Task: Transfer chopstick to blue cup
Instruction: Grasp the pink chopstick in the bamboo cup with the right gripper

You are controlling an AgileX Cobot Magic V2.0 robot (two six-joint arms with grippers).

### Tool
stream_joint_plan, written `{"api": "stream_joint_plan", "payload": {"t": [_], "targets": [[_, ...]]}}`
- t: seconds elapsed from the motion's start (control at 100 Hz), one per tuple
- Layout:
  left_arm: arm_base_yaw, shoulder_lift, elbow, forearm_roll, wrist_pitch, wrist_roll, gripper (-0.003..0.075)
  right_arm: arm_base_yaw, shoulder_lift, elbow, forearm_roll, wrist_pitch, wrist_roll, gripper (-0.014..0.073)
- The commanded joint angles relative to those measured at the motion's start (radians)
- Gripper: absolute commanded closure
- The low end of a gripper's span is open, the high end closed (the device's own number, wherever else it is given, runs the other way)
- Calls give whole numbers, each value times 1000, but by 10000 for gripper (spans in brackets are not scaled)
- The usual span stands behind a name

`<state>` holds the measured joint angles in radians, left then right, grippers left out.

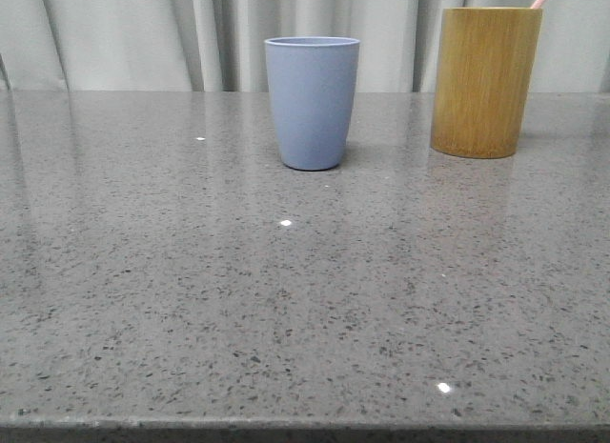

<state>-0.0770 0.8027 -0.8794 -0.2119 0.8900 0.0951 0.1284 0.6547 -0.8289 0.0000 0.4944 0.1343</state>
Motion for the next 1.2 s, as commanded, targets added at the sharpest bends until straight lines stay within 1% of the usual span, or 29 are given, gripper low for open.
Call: {"api": "stream_joint_plan", "payload": {"t": [0.0, 0.23, 0.37, 0.49, 0.64, 0.78, 1.06, 1.19], "targets": [[4, -37, -4, -23, -78, -14, 183, 2, 86, -20, 7, -208, -5, 55], [4, -49, 5, -23, -78, -14, 183, 2, 309, -20, 23, -532, -3, 55], [4, -48, 5, -23, -78, -14, 183, 2, 444, -20, 54, -693, -3, 55], [4, -48, 5, -23, -78, -14, 183, 1, 538, -20, 67, -800, -3, 55], [4, -48, 5, -23, -78, -14, 183, 1, 618, -22, 120, -894, -4, 55], [4, -48, 5, -23, -78, -14, 183, 1, 681, -22, 138, -1005, -4, 55], [4, -48, 5, -23, -78, -14, 183, -2, 743, -25, 157, -1110, -4, 55], [4, -48, 5, -23, -78, -14, 183, -2, 772, -60, 157, -1113, -4, 55]]}}
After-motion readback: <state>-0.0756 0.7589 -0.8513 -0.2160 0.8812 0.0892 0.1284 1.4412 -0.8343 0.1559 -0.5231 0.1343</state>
